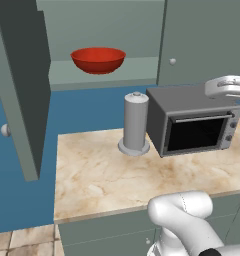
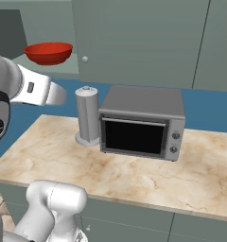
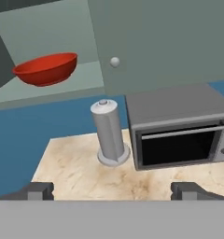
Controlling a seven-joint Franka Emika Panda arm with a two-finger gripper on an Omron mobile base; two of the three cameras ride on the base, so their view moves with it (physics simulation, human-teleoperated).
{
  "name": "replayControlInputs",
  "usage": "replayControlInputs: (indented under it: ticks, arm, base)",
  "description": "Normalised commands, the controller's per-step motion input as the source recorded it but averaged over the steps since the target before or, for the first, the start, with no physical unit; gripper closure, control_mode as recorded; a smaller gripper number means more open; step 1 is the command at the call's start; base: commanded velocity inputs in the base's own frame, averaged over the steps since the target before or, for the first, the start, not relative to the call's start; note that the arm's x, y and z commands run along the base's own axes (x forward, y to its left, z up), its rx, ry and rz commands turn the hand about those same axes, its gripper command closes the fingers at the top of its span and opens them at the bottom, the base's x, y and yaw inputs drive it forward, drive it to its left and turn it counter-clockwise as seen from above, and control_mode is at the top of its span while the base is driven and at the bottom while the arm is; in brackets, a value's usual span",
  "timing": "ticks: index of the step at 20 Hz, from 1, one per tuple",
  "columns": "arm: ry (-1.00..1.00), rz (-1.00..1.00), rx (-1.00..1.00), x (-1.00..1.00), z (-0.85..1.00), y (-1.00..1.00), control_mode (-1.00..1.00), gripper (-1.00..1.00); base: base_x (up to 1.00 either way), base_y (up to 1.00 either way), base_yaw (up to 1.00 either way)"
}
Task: Move the bowls from the cabinet to the plates on the dining table.
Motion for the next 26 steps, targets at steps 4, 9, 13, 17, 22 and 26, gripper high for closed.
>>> replayControlInputs:
  ticks: [4,9,13,17,22,26]
  arm:
    - [-0.14,-0.03,0.0,0.1,0.14,-0.08,-1.0,-1.0]
    - [-0.12,-0.01,0.0,0.1,0.15,0.0,-1.0,-1.0]
    - [-0.04,0.0,0.0,0.26,0.07,0.0,-1.0,-1.0]
    - [-0.04,0.0,0.0,0.41,0.14,0.0,-1.0,-1.0]
    - [-0.08,0.0,0.0,0.44,0.17,0.0,-1.0,-1.0]
    - [-0.08,0.0,0.0,0.29,0.02,0.0,-1.0,-1.0]
  base:
    - [0.0,0.0,0.0]
    - [0.0,0.0,0.0]
    - [0.0,0.0,0.0]
    - [0.0,0.0,0.0]
    - [0.0,0.0,0.0]
    - [0.0,0.0,0.0]
